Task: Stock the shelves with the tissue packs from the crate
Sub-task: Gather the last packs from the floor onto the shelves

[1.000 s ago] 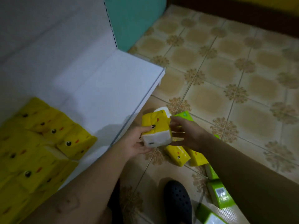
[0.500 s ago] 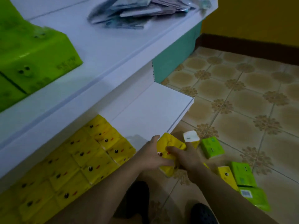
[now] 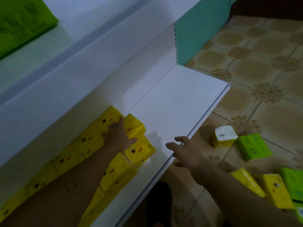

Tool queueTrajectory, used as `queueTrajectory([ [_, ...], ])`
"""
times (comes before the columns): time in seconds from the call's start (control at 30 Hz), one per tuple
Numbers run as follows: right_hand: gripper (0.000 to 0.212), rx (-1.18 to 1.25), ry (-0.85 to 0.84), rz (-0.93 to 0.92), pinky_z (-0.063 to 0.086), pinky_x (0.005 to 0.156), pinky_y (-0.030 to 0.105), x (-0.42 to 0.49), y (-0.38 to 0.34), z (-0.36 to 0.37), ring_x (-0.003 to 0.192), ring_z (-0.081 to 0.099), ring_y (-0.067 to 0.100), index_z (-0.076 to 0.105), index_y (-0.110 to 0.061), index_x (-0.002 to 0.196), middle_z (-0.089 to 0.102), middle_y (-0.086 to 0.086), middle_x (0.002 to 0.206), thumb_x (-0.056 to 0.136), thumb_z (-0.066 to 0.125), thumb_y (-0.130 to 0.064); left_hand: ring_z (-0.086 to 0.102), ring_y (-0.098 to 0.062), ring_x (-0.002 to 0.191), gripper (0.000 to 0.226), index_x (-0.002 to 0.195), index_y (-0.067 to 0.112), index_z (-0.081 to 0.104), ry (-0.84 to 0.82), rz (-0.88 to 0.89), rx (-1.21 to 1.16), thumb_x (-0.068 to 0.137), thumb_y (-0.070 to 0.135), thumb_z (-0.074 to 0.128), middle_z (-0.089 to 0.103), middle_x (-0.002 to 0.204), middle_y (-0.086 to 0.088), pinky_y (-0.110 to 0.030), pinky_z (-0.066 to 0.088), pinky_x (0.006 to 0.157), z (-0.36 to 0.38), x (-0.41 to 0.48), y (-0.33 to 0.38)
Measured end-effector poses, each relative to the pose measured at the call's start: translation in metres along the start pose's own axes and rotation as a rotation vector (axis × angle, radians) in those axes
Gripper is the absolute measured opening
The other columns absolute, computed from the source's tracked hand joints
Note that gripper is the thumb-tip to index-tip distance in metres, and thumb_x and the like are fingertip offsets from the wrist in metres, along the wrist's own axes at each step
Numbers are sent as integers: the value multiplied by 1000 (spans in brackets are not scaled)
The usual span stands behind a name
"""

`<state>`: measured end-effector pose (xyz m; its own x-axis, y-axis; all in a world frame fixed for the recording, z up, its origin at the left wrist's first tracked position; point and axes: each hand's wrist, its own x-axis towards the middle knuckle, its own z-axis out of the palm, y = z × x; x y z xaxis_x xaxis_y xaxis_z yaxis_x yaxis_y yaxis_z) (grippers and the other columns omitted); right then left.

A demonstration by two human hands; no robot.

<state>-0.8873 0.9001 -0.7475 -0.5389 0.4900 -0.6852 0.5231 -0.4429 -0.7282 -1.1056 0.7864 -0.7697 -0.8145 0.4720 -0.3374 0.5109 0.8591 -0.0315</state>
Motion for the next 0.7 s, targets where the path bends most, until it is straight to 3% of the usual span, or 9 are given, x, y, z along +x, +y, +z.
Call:
queueTrajectory([
  [0.1, 54, -33, 29, 18, 51, 96, 48, 11, 9, -5, 104, 58, 23, 46, -20, 137, 56, -1, 101, 89, 65, -33, 10, -36, 146, 94, 153, 9, 10, -8, -67, 370, 84, 49, 59, 4, 160, -17, -64, 19, 112, 6, 6, -7],
  [0.17, 56, -61, 45, 30, 49, 98, 48, 14, 11, -8, 109, 56, 25, 45, -18, 139, 57, 6, 116, 89, 65, -32, 7, -35, 147, 90, 154, 11, 7, 40, 54, 462, 85, 39, 57, -7, 161, -15, -61, 24, 110, 13, -2, 3],
  [0.23, 54, -112, 57, 20, 50, 97, 48, 15, 14, -11, 107, 57, 24, 45, -18, 138, 55, 8, 124, 89, 64, -32, 15, -33, 144, 84, 154, 26, 9, 60, 255, 448, 84, 26, 55, -9, 162, -8, -54, 34, 104, 22, -7, 12],
  [0.33, 49, -264, 33, -42, 52, 93, 43, 10, 19, -18, 97, 58, 17, 46, -17, 135, 56, 0, 111, 92, 61, -34, 31, -28, 134, 54, 138, 25, 42, -31, 338, 509, 86, 28, 55, -3, 163, -2, -45, 42, 95, 27, -6, 10],
  [0.4, 48, -400, 13, -60, 51, 87, 35, 7, 25, -26, 97, 59, 17, 45, -17, 135, 58, -1, 111, 93, 58, -36, 31, -29, 134, 42, 126, 20, 50, -70, 270, 457, 86, 33, 55, -4, 163, -2, -42, 44, 92, 24, -7, 7],
  [0.5, 51, -545, 34, -57, 45, 80, 28, 6, 35, -47, 105, 58, 22, 45, -17, 137, 54, 7, 131, 91, 61, -35, 26, -35, 137, 55, 137, 18, 42, -69, 248, 286, 86, 33, 56, -6, 162, -9, -41, 42, 96, 19, -15, 22],
  [0.6, 51, -678, 39, -34, 42, 81, 27, 1, 39, -76, 107, 57, 21, 47, -18, 136, 54, 7, 134, 90, 63, -33, 25, -32, 137, 59, 143, 18, 38, -107, 381, 109, 90, 36, 54, 3, 161, -8, -38, 39, 102, 13, -36, 60],
  [0.7, 48, -769, 92, -6, 42, 88, 28, -5, 47, -117, 114, 56, 22, 52, -17, 133, 57, 6, 130, 90, 64, -31, 28, -26, 138, 57, 142, 20, 40, -321, 497, -72, 92, 41, 56, 18, 155, -4, -35, 34, 108, 11, -63, 106],
])
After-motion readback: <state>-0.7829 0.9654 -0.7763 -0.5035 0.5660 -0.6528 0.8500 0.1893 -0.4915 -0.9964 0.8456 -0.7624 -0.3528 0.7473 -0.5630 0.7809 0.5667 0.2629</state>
